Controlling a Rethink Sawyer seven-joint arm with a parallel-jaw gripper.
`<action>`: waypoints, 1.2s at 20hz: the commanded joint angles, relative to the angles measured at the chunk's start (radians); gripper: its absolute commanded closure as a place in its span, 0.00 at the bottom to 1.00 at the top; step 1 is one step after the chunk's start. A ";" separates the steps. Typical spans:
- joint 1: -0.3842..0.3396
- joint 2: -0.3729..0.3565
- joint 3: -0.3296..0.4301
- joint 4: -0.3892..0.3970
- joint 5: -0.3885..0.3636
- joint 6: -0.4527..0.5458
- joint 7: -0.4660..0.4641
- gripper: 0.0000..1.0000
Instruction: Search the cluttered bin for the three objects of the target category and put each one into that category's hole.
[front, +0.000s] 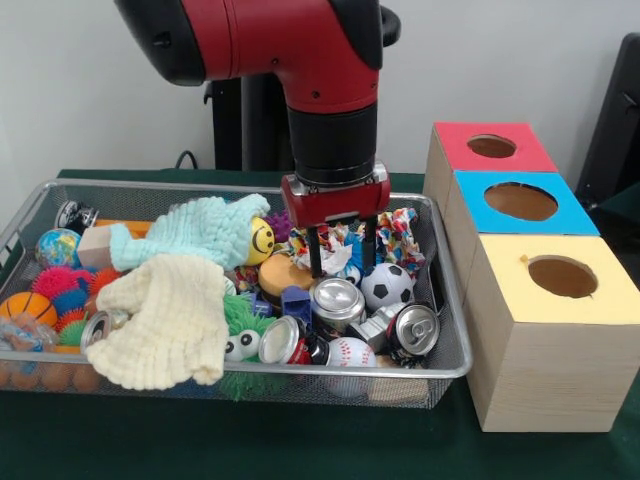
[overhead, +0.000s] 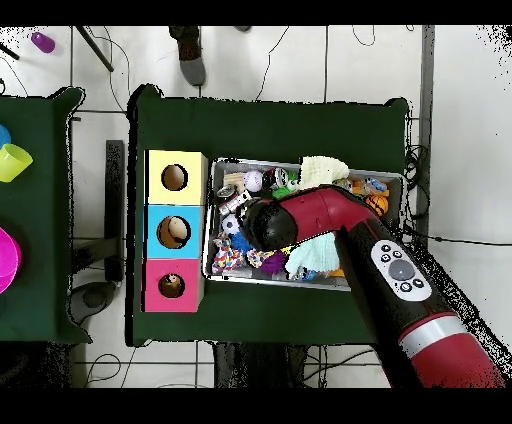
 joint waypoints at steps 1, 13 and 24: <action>0.015 0.020 -0.010 0.047 -0.089 -0.095 -0.071 0.00; 0.088 -0.003 -0.063 0.059 -0.127 -0.094 -0.032 0.00; 0.091 0.057 -0.072 0.026 -0.152 -0.080 -0.092 0.00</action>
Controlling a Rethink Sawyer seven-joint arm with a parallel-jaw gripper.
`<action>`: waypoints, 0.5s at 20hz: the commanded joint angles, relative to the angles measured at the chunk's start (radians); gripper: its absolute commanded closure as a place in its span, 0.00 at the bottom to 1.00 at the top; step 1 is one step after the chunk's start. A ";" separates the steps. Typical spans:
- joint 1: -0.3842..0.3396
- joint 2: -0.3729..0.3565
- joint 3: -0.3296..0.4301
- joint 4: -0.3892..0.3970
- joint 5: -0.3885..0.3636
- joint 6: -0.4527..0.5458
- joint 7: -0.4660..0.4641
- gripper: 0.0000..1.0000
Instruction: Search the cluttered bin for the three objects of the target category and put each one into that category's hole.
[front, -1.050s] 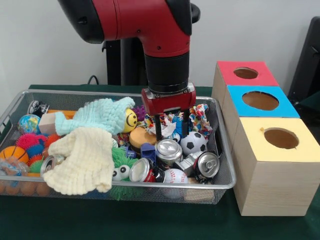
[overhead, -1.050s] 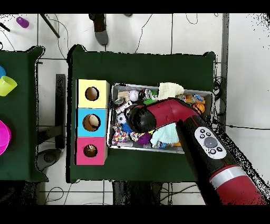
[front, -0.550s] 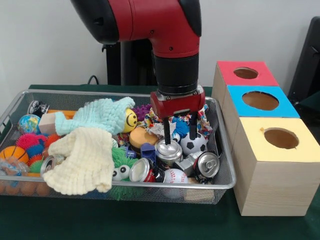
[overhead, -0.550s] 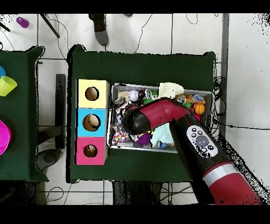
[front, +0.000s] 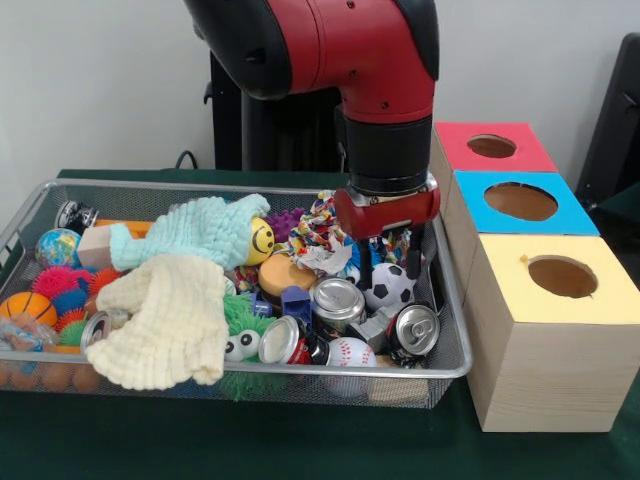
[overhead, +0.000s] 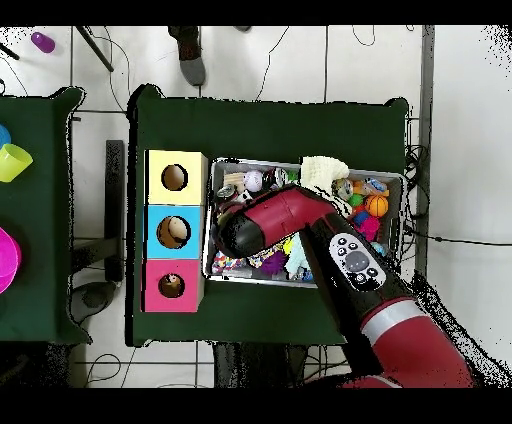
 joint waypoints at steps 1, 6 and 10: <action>-0.022 0.039 -0.045 0.024 -0.070 -0.001 -0.094 0.00; -0.031 0.022 -0.047 0.038 -0.069 0.003 -0.098 0.00; -0.042 0.000 -0.043 0.056 -0.060 0.013 -0.106 0.00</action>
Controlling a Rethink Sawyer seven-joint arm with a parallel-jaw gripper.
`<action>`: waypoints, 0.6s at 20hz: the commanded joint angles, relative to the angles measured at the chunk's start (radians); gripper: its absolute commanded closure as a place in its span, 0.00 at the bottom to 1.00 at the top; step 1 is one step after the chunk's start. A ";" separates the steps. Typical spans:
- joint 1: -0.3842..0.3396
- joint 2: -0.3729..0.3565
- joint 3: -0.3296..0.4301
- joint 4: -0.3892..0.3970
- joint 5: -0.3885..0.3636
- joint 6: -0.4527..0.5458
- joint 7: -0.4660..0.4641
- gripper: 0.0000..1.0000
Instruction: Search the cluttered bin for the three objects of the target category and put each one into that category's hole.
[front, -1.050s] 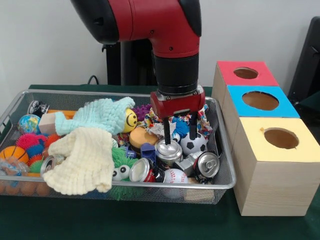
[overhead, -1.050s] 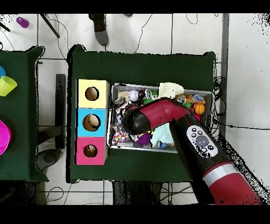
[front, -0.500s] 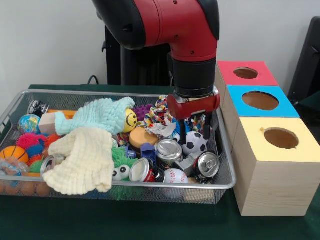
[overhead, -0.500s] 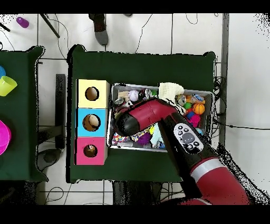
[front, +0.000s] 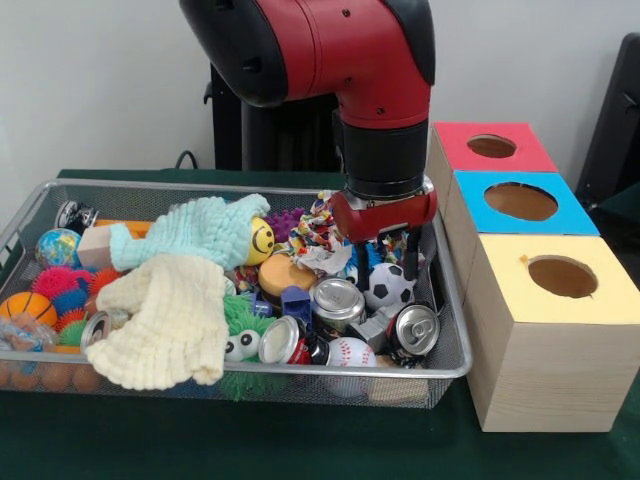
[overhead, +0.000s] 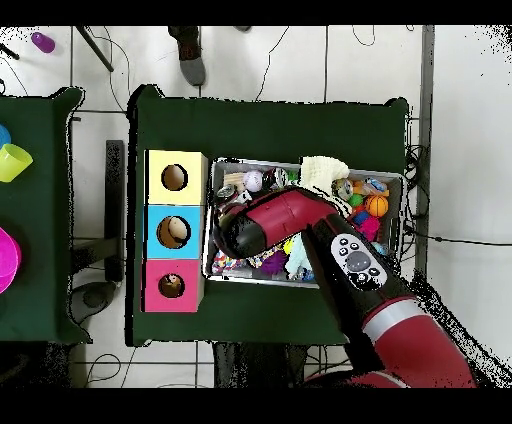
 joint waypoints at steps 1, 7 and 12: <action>-0.040 -0.017 -0.040 0.061 -0.057 0.015 -0.109 0.00; -0.054 -0.002 -0.034 0.051 -0.065 0.012 -0.122 0.00; -0.050 0.010 -0.041 0.046 -0.077 -0.004 -0.103 0.00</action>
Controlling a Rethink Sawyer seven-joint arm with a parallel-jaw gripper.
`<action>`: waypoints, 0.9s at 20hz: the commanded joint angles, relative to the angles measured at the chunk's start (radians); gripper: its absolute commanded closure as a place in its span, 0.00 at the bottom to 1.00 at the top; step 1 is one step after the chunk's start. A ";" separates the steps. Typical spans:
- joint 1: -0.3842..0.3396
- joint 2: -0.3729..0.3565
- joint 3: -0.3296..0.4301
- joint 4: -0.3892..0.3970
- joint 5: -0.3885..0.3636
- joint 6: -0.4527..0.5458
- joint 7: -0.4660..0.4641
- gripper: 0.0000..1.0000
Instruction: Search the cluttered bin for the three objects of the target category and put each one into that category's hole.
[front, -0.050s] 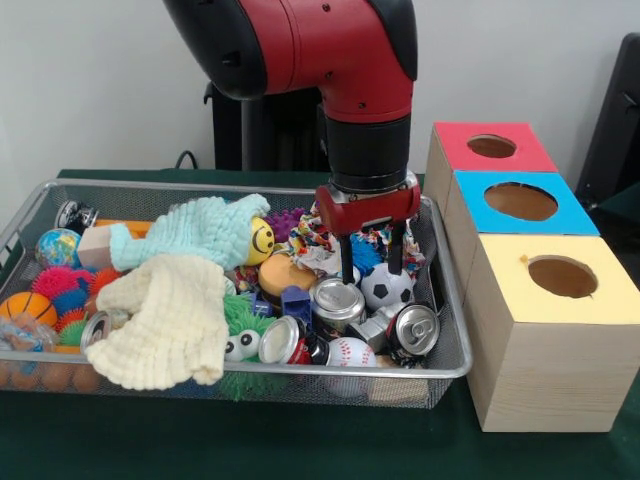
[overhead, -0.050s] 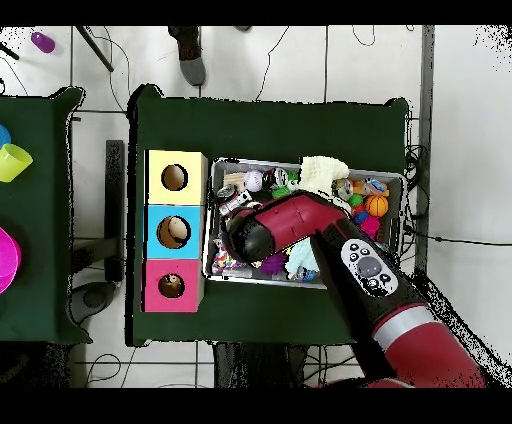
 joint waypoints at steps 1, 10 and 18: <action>-0.020 0.019 -0.040 0.023 -0.076 -0.002 -0.103 0.00; -0.038 0.025 -0.066 0.049 -0.092 -0.033 -0.082 0.00; -0.057 0.017 -0.081 0.074 -0.093 -0.048 -0.086 0.00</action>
